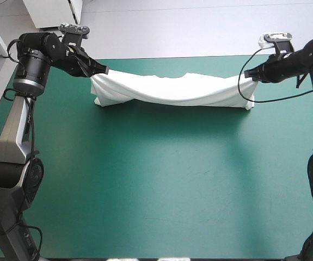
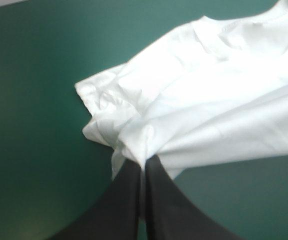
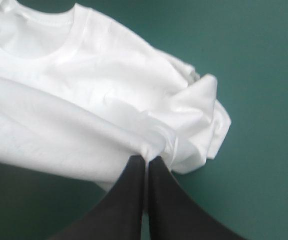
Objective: Fold the cloth
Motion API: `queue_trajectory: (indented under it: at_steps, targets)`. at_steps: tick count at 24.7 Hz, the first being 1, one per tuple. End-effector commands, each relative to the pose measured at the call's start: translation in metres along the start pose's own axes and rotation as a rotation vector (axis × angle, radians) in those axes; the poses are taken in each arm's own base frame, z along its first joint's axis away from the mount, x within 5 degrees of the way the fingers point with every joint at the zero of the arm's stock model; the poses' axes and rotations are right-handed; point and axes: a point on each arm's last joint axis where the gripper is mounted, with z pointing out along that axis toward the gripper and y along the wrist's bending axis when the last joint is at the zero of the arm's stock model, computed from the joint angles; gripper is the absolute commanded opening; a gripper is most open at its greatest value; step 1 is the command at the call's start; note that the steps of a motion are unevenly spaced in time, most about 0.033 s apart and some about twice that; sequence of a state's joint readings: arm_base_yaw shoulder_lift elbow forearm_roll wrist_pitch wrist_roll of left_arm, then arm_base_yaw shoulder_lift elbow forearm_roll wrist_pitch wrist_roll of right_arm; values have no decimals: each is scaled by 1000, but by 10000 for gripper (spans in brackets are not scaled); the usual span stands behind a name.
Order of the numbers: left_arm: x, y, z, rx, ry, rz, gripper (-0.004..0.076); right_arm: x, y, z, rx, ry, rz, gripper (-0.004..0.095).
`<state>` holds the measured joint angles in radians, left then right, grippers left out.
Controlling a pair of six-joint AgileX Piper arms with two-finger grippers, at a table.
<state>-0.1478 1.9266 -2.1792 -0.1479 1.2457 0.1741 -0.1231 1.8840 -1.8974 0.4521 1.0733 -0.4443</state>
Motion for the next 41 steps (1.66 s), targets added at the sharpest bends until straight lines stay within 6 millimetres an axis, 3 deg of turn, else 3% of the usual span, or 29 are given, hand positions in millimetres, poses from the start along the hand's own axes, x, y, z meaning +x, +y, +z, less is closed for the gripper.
queue_trajectory:
  at_steps: [1,2,5,8,12,14,21,30,34,41]
  targets:
    - [16,-12,-40,31,11,-25,-9,17,15,-36,19,-47,-25,-17]
    - [24,-13,-43,34,31,-29,-9,27,17,-36,16,-24,-21,-17]
    - [72,-18,-38,42,183,-49,-9,63,24,-35,2,45,4,-17]
    - [122,-22,-22,66,315,-76,-9,100,32,-31,-7,114,33,-17]
    - [167,-25,-1,77,410,-65,-9,144,53,-17,-2,252,-55,-17]
    - [180,-24,9,75,430,-66,-9,159,62,-7,-1,322,-101,-17]
    - [199,-25,19,79,493,-67,-9,168,69,-1,5,377,-139,-17]
    - [206,-26,10,92,573,-32,-8,167,69,-10,35,368,-133,1]
    - [205,-26,2,83,554,-21,32,165,73,-22,35,330,-134,125]
    - [207,-26,-10,69,561,-4,242,162,80,-45,59,261,-127,385]
